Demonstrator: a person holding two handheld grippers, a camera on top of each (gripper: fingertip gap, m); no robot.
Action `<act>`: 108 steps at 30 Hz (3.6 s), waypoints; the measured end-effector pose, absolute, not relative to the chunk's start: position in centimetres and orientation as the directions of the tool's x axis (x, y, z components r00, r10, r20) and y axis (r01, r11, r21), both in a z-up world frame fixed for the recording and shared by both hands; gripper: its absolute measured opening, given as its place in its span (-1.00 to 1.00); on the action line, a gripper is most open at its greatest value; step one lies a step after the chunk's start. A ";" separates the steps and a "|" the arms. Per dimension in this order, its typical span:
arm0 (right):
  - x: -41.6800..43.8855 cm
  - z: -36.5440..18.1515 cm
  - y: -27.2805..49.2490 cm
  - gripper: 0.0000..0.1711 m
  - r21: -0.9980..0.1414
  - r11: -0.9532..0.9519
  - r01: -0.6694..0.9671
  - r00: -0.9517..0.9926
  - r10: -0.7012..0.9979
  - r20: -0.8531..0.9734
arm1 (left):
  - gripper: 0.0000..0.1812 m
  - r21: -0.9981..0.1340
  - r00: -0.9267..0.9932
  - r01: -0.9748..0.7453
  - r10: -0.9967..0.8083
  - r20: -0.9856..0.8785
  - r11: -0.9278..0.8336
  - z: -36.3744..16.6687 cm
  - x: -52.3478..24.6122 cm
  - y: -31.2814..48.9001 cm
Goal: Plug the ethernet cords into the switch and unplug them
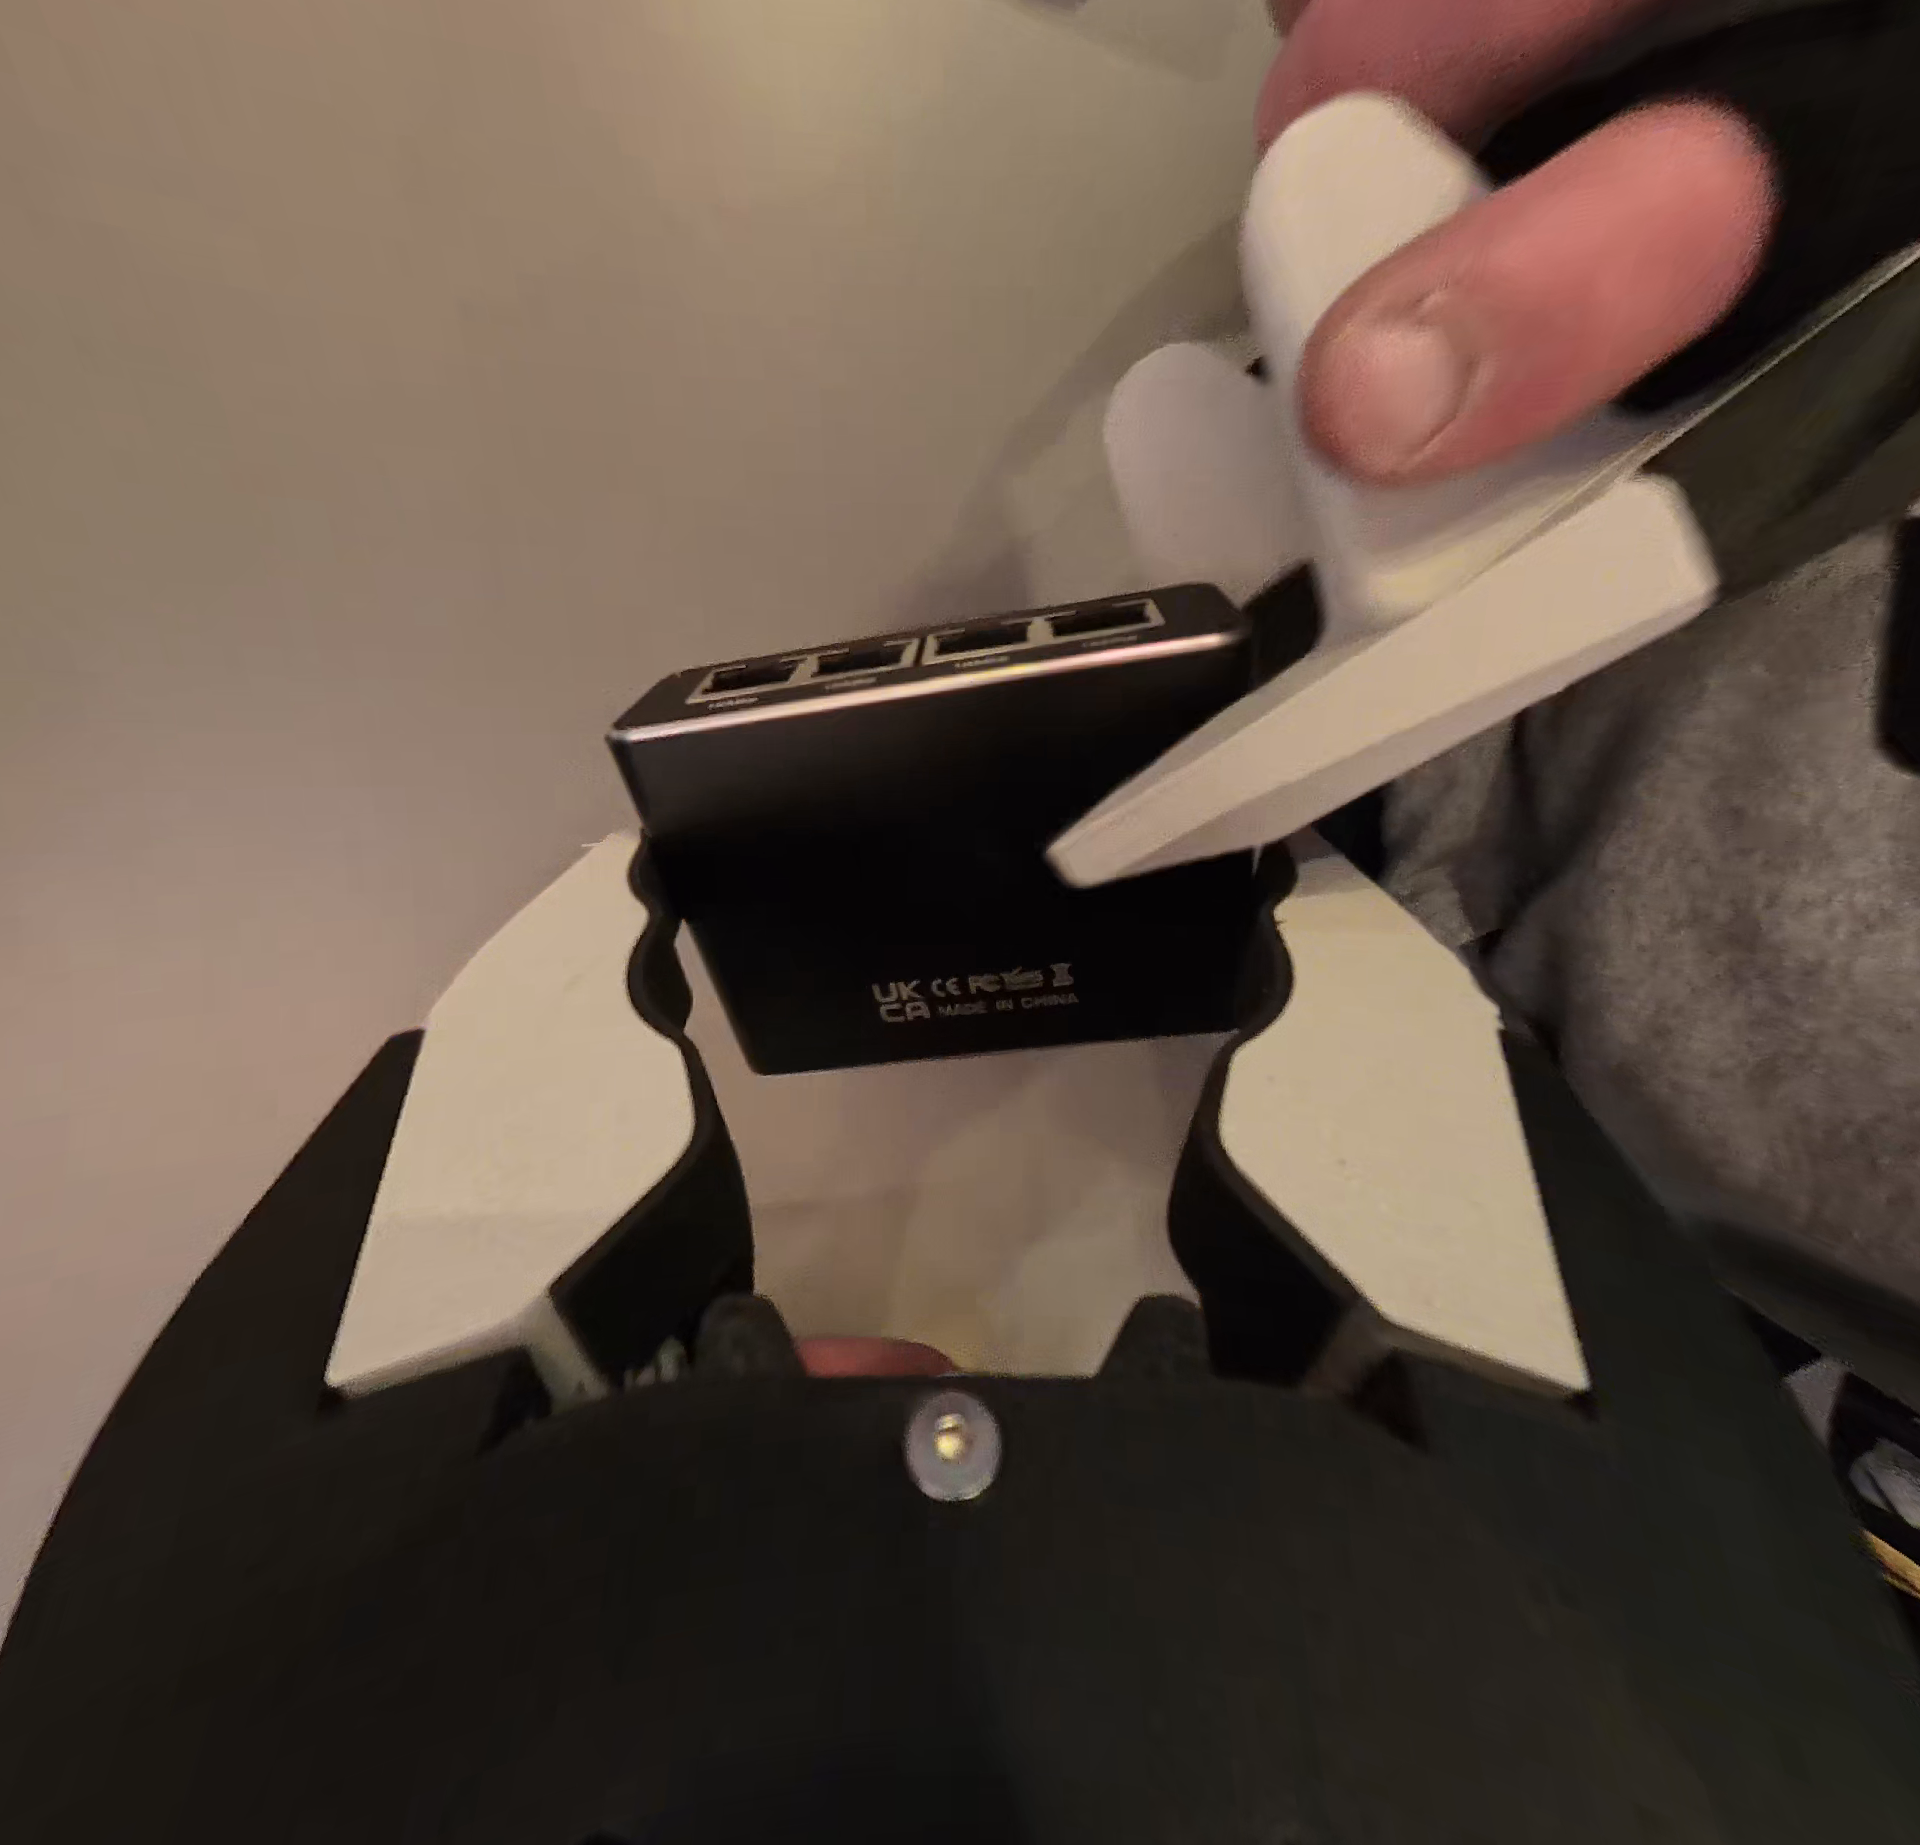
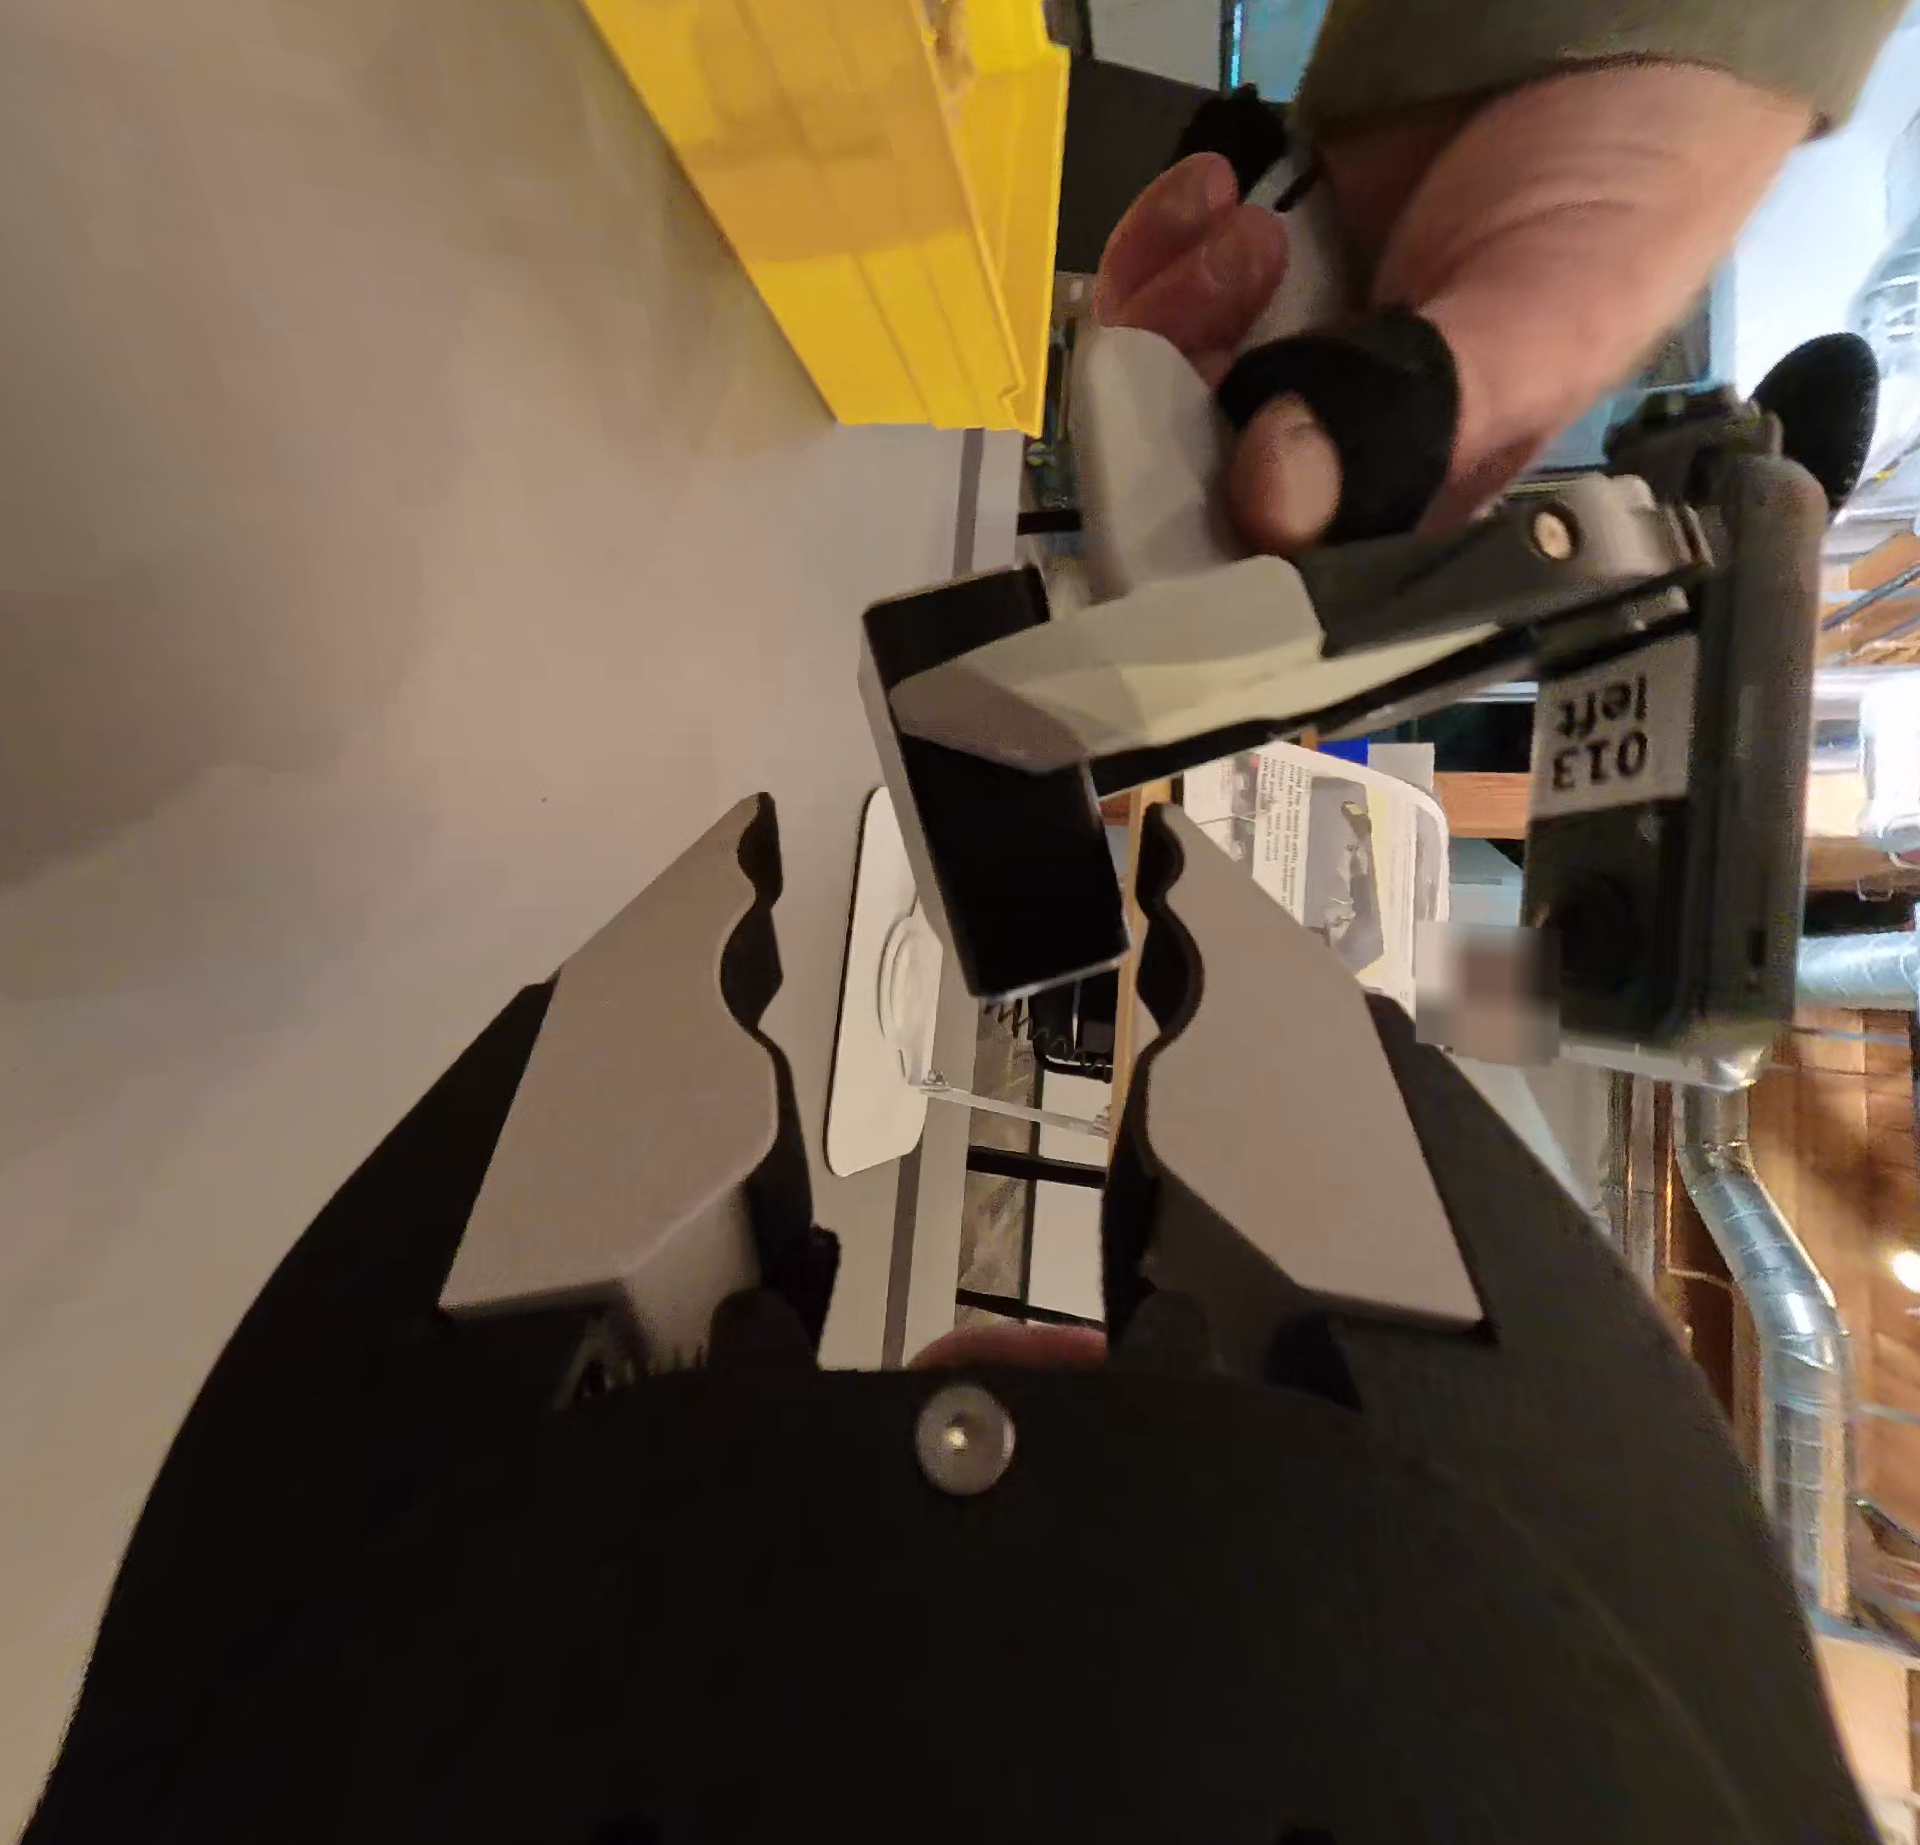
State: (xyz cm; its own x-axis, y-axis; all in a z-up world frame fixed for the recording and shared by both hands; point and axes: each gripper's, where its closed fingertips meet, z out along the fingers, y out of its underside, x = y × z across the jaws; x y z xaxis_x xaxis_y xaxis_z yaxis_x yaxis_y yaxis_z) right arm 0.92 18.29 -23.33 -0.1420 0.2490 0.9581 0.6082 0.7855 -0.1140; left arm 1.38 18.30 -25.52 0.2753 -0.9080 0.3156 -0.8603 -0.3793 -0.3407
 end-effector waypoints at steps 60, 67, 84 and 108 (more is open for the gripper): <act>8.4 -33.6 23.7 -0.57 -0.374 0.353 0.858 -0.339 0.935 0.104 | 0.05 -0.634 0.459 -0.721 -0.878 -0.136 -0.279 -32.8 1.4 14.6; 8.5 -33.5 23.6 -0.67 -0.385 0.365 0.848 -0.349 0.930 0.112 | 0.01 -0.718 0.523 -0.646 -0.836 -0.168 -0.259 -31.8 3.3 17.9; 6.9 -28.7 19.8 -0.67 -0.662 -0.144 0.735 -0.315 0.792 -0.522 | 0.18 -0.051 0.014 -0.885 -0.083 -0.996 0.462 -29.3 5.6 20.0; 6.1 -27.1 21.4 -0.17 -0.727 -0.344 0.594 -0.286 0.754 -0.591 | -0.64 -0.027 -0.080 -0.839 -0.172 -0.982 0.543 -27.8 6.4 18.4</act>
State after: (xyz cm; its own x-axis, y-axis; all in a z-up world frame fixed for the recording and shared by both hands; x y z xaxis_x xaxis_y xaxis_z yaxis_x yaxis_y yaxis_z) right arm 6.09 21.38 -27.12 -0.2861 0.7541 -0.5912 0.5944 -0.3443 -0.7268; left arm 6.41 18.42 -27.77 -0.0798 -0.1717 -0.9819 -0.8393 0.5430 -0.0268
